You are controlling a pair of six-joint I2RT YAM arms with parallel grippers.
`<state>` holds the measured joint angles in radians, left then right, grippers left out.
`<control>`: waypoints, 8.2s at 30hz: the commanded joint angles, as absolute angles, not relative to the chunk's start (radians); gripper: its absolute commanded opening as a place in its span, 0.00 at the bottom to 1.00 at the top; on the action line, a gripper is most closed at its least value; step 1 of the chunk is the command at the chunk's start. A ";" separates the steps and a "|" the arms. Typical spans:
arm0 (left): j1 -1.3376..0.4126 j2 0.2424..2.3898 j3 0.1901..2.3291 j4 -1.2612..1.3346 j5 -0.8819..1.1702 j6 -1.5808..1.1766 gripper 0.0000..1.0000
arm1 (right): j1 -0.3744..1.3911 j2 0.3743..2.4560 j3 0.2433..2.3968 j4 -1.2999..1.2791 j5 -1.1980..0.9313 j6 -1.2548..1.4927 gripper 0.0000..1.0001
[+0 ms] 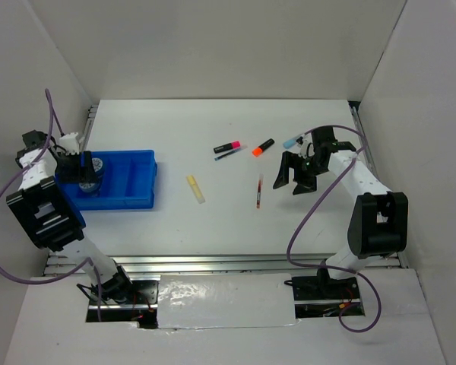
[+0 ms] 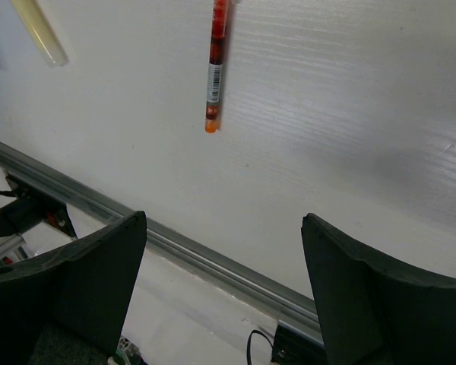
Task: Sort the stationery into containers
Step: Place the stationery in the storage box, then pick up the pen from the center of the board, then place the pen in the storage box, then pick up the pen from the center of the board.
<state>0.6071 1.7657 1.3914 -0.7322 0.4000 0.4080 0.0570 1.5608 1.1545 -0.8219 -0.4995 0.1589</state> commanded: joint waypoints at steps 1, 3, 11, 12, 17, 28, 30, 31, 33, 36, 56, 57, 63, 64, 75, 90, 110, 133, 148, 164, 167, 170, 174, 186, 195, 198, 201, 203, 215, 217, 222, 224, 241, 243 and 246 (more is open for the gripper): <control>0.606 1.720 1.381 -0.695 0.416 0.391 0.03 | 0.066 1.566 1.163 -0.782 -0.497 0.152 0.89; 0.606 1.715 1.374 -0.689 0.416 0.396 0.14 | 0.066 1.566 1.166 -0.784 -0.494 0.150 0.89; 0.607 1.644 1.388 -0.667 0.463 0.387 0.60 | 0.071 1.532 1.154 -0.761 -0.456 0.164 0.89; 0.607 1.638 1.405 -0.672 0.481 0.391 0.62 | 0.077 1.517 1.151 -0.756 -0.446 0.170 0.88; 0.607 1.629 1.440 -0.680 0.500 0.383 0.73 | 0.121 1.476 1.158 -0.712 -0.379 0.192 0.88; 0.635 1.637 1.358 -0.660 0.471 0.413 0.58 | 0.170 1.529 1.216 -0.732 -0.364 0.195 0.87; 0.638 1.646 1.347 -0.661 0.465 0.423 0.59 | 0.170 1.529 1.212 -0.732 -0.362 0.193 0.87; 0.638 1.649 1.345 -0.664 0.462 0.426 0.59 | 0.170 1.529 1.210 -0.732 -0.357 0.195 0.87; 0.644 1.655 1.336 -0.661 0.456 0.428 0.60 | 0.173 1.525 1.203 -0.729 -0.354 0.198 0.87; 0.647 1.664 1.327 -0.649 0.459 0.436 0.66 | 0.175 1.526 1.197 -0.719 -0.353 0.206 0.88; 0.632 1.562 1.433 -0.687 0.567 0.379 0.99 | 0.238 1.532 1.157 -0.661 -0.281 0.256 0.86; 0.621 1.552 1.452 -0.689 0.572 0.374 0.99 | 0.264 1.539 1.148 -0.651 -0.241 0.265 0.86; 0.479 1.412 1.407 -0.600 0.477 0.322 0.96 | 0.392 1.640 1.198 -0.635 -0.074 0.331 0.53; 0.466 1.390 1.391 -0.580 0.462 0.318 0.96 | 0.409 1.655 1.206 -0.635 -0.052 0.339 0.52; 0.345 1.235 1.290 -0.511 0.393 0.219 0.95 | 0.472 1.882 1.344 -0.652 0.069 0.414 0.43; 0.282 1.129 0.989 -0.158 0.797 -0.332 0.98 | 0.471 1.922 1.315 -0.607 -0.055 0.399 0.00; -0.167 1.166 0.811 0.403 0.750 -0.897 0.95 | 0.560 1.525 1.430 -0.505 -0.660 0.357 0.00; -0.261 1.272 0.792 0.663 0.634 -1.153 0.58 | 0.626 1.588 1.549 -0.502 -0.595 0.416 0.00; -0.302 1.270 0.758 0.673 0.632 -1.177 0.44 | 0.624 1.612 1.589 -0.495 -0.565 0.443 0.00; -0.174 1.252 0.938 0.305 0.698 -0.902 0.00 | 0.575 1.588 1.579 -0.554 -0.517 0.385 0.61; -0.069 1.284 1.144 -0.157 0.646 -0.542 0.00 | 0.502 1.556 1.546 -0.589 -0.471 0.325 0.74; 0.047 1.333 1.312 -0.490 0.482 -0.232 0.00 | 0.405 1.534 1.529 -0.641 -0.471 0.241 0.75; 0.214 1.397 1.419 -0.650 0.270 0.032 0.00 | 0.305 1.537 1.523 -0.712 -0.480 0.135 0.75; 0.505 1.562 1.509 -0.680 0.032 0.305 0.00 | 0.135 1.503 1.394 -0.686 -0.569 0.133 0.74; 0.535 1.678 1.463 -0.581 0.005 0.328 0.03 | 0.114 1.494 1.379 -0.703 -0.554 0.121 0.74; 0.537 1.721 1.459 -0.548 -0.044 0.337 0.06 | 0.106 1.494 1.379 -0.710 -0.546 0.115 0.74; 0.538 1.775 1.463 -0.517 -0.063 0.351 0.08 | 0.095 1.494 1.376 -0.710 -0.546 0.114 0.74; 0.540 1.805 1.476 -0.508 -0.077 0.356 0.09 | 0.094 1.494 1.373 -0.710 -0.545 0.115 0.74; 0.538 1.861 1.540 -0.540 -0.060 0.344 0.53 | 0.078 1.502 1.365 -0.710 -0.519 0.121 0.75; 0.538 1.833 1.551 -0.548 -0.029 0.339 0.56 | 0.074 1.503 1.368 -0.706 -0.512 0.123 0.75; 0.538 1.738 1.617 -0.581 0.106 0.299 0.56 | 0.071 1.509 1.370 -0.680 -0.470 0.143 0.74; 0.531 1.672 1.641 -0.588 0.185 0.278 0.55 | 0.069 1.522 1.379 -0.652 -0.402 0.169 0.73; 0.307 1.468 1.499 -0.629 0.596 0.244 0.57 | 0.282 1.839 1.641 -0.535 -0.271 -0.196 0.55; 0.305 1.473 1.487 -0.646 0.728 0.259 0.56 | 0.284 1.899 1.719 -0.592 -0.320 -0.270 0.52; 0.230 1.453 1.366 -0.490 0.772 0.148 0.56 | 0.285 2.032 1.909 -0.675 -0.318 -0.229 0.51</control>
